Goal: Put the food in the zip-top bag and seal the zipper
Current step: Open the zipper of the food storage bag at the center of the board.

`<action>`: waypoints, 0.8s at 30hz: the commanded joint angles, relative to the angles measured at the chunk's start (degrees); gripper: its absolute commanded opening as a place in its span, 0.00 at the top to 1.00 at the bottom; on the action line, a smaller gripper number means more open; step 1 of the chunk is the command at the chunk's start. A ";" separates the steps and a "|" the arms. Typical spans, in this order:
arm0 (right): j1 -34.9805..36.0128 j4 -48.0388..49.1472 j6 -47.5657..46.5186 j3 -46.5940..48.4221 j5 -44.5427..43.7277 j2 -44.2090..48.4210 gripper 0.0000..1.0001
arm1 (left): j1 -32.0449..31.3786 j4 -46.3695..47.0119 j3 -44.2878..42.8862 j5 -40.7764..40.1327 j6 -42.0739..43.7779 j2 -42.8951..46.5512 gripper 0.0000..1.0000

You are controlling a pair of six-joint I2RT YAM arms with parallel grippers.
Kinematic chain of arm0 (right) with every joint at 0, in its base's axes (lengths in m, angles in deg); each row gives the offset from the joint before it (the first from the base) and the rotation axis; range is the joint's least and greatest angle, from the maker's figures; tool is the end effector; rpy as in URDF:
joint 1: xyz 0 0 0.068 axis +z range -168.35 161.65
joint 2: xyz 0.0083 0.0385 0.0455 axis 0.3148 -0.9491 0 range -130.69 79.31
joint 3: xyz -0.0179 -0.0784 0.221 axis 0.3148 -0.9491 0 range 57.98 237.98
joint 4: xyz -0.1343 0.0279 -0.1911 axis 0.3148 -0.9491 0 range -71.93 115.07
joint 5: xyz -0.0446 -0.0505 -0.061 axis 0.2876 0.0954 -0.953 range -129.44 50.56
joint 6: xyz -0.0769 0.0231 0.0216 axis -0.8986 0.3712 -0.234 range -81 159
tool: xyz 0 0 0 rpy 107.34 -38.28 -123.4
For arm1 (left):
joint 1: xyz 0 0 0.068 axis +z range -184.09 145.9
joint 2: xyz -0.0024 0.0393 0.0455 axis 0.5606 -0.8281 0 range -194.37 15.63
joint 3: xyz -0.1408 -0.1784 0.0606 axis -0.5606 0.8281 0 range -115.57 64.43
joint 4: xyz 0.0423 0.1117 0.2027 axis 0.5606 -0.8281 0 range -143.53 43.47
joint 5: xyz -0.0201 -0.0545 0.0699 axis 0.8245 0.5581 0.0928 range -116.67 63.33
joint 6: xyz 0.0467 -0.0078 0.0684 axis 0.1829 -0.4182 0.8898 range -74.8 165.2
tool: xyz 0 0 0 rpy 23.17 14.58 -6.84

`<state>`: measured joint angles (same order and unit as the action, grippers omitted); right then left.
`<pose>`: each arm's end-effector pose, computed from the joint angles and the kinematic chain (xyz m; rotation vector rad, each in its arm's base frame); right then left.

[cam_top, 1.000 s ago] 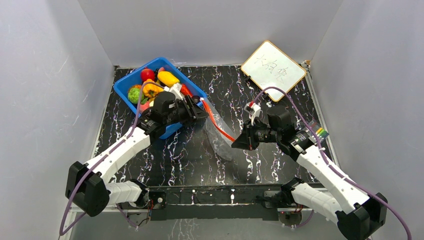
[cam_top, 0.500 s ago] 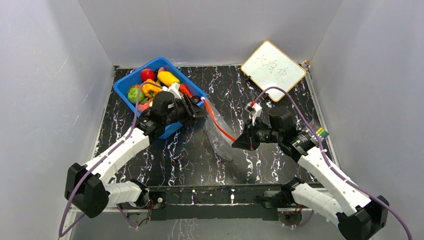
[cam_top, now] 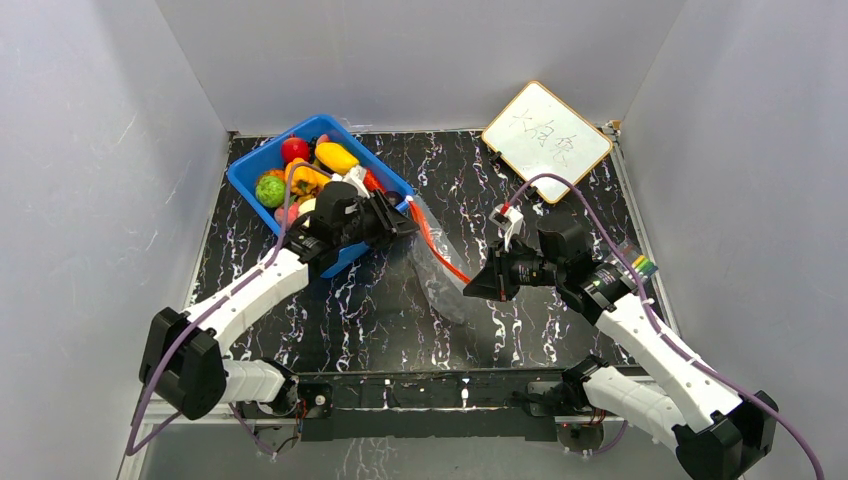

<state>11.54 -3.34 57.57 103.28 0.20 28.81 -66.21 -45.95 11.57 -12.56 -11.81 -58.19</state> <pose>0.1560 0.1431 0.2552 -0.6457 2.1670 1.2182 0.2588 -0.1834 0.2577 -0.2800 2.1177 -1.2260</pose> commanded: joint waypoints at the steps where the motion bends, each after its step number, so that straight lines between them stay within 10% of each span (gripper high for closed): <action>1: 0.28 3.10 0.03 0.75 1.31 0.95 1.00 | -0.27 1.99 -1.25 -0.97 0.50 -0.45 0.69; 15: 0.35 1.85 -1.05 2.46 0.71 -0.95 1.00 | -0.29 11.00 1.02 7.45 -5.44 -4.20 0.67; 21: 0.34 1.15 -0.16 3.61 -1.66 -1.91 1.00 | -0.28 13.83 1.57 10.17 -6.55 -5.73 1.00; 24: 0.34 -0.92 2.97 6.63 -8.30 -2.62 0.80 | -0.25 14.09 1.05 10.94 -6.04 -4.93 1.00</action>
<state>11.60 -4.21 57.64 103.98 -1.09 26.56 -66.19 -34.41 12.68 -4.69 -17.80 -64.03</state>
